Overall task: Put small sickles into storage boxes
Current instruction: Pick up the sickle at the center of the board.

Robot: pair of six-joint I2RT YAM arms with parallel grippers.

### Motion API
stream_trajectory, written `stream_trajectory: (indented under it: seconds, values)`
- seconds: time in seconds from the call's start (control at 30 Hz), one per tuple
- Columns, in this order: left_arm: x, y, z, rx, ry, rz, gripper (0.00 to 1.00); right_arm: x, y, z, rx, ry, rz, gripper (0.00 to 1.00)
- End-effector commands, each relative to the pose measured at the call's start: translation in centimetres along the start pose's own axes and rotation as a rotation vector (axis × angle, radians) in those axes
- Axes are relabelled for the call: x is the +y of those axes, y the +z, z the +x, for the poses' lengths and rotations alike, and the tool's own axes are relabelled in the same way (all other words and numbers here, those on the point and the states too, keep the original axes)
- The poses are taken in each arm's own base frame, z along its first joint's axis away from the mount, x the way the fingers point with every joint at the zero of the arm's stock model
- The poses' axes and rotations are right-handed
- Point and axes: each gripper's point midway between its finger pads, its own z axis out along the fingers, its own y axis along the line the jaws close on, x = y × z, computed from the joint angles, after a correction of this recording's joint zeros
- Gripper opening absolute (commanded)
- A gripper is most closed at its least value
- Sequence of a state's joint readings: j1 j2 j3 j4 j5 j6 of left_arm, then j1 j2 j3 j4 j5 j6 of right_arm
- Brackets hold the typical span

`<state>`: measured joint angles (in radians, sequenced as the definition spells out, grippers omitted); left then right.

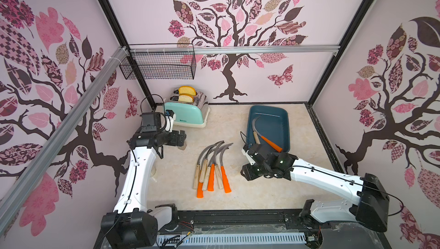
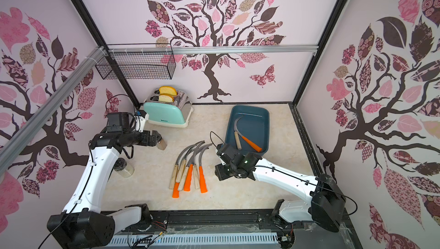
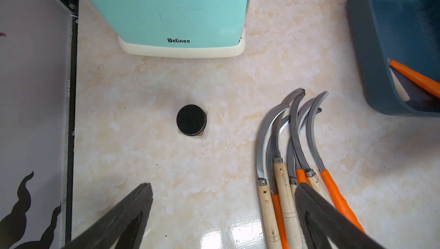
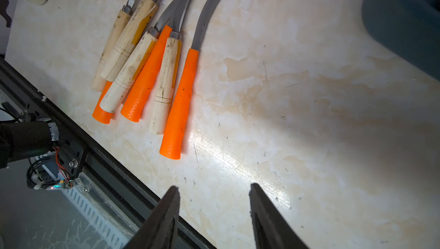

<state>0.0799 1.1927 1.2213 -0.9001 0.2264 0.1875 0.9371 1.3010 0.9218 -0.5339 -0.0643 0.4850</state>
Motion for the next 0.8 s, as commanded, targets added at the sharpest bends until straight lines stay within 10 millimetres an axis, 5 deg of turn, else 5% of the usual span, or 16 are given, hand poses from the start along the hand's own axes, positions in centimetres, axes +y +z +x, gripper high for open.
stream_trajectory:
  seconds: [0.0,0.33,0.77]
  values:
    - [-0.6,-0.3,-0.7,-0.026,-0.016,0.023,0.98,-0.1,-0.4,-0.1,-0.014,0.015,0.017,0.51]
    - [0.6,-0.9,-1.2,0.002,0.026,-0.069,0.98,0.2,0.6,1.3,0.05,-0.048,0.017,0.49]
    - [0.4,-1.8,1.1,0.037,0.089,-0.09,0.98,0.2,-0.1,-1.5,-0.082,-0.116,0.039,0.49]
